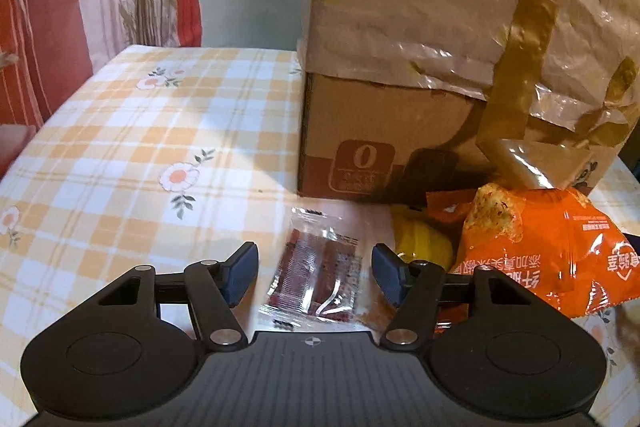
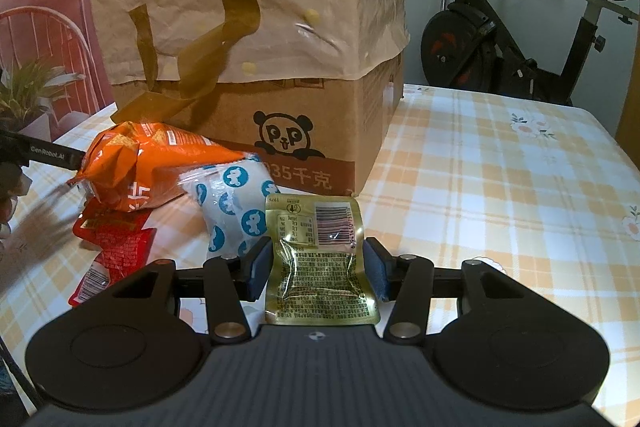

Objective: Organize snacks
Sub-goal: 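Grasp the clear red-filled packet with the left tool while the right tool grasps the gold foil packet, then carry both packets over the box and open both tools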

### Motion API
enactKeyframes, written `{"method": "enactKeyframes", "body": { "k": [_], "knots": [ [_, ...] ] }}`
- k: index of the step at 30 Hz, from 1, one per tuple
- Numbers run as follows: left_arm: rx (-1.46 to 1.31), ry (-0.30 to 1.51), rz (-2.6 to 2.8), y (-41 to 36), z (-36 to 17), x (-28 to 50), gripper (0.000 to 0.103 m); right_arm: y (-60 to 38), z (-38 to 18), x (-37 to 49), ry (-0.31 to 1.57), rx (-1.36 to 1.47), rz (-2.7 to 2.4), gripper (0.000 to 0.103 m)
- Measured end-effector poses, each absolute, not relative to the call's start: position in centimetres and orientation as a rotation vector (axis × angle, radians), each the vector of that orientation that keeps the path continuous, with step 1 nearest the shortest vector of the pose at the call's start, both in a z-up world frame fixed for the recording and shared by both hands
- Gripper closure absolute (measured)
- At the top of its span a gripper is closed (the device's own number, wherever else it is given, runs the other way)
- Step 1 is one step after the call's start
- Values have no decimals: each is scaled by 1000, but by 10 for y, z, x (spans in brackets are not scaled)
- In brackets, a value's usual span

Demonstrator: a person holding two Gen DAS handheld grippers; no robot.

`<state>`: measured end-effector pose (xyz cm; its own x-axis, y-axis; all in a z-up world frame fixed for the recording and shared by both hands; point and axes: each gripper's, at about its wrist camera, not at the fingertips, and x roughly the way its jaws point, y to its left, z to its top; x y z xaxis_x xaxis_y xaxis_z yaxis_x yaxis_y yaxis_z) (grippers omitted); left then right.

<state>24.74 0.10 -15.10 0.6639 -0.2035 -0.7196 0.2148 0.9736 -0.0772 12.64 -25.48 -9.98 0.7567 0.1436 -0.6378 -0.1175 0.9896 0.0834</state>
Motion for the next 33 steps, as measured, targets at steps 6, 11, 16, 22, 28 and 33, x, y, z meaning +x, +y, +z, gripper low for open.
{"method": "enactKeyframes", "body": {
  "k": [6,11,16,22,28,33],
  "knots": [
    [107,793,-237,-10,-152,241,59,-255,-100,128,702,40,144,51],
    [84,786,-224,-7,-148,228,62,-255,-100,128,701,42,143,51],
    [25,768,-210,1,-140,215,62,-255,-100,128,701,43,144,51],
    [-33,715,-198,5,-125,203,62,-256,-100,128,700,45,145,51],
    [-42,671,-197,9,-108,205,62,-254,-98,126,690,30,131,51],
    [-39,598,-201,10,-84,202,62,-258,-87,116,661,43,113,51]
  ]
}}
